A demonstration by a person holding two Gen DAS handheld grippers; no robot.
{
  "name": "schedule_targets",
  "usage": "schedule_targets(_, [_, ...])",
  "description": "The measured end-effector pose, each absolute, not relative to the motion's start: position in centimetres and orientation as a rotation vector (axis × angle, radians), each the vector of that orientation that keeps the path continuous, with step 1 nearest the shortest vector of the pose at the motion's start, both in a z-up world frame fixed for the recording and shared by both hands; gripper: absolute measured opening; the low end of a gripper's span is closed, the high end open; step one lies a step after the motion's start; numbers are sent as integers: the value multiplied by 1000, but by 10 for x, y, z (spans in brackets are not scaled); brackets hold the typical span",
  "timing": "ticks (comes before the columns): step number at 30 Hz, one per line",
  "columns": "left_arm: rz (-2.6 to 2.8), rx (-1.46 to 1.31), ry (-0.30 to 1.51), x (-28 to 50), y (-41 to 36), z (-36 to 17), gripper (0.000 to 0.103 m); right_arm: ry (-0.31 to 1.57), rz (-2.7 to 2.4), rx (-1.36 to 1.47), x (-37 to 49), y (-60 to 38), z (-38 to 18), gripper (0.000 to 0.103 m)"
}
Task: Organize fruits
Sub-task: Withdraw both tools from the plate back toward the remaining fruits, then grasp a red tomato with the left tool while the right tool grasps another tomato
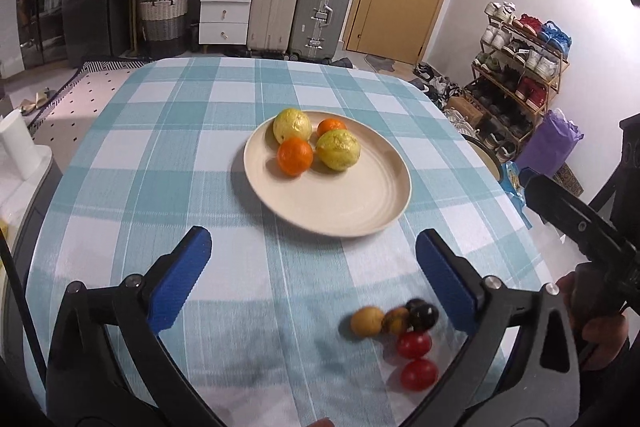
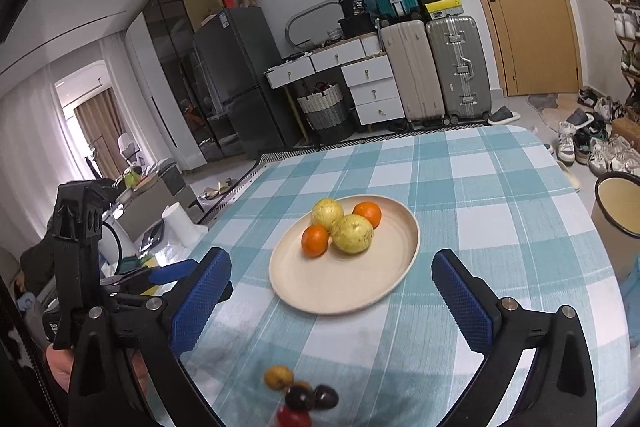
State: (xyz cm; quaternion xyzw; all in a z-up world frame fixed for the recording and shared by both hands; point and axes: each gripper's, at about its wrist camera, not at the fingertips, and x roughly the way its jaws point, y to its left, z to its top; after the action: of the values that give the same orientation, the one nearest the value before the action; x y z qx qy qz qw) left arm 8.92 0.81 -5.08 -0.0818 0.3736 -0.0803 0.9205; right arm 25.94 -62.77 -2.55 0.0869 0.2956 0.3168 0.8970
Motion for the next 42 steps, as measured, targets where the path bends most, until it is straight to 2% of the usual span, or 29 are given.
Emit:
schedule_targets(16, [-277,-200,883,32,-17,-96,102,605,593,105,207,-639,-42,103])
schedule_targets(31, [-339,-136,966,23,-59,-128,101,622,511,126,190,-659,-57,103])
schedule_targets(36, [-391,-147,961,22,-64,-131,93,626,500,131,188,-664,-61,103])
schedule_targets(42, [-427,-169,966,24,-63,-133,67,641,499,126,187,-664,-67,103])
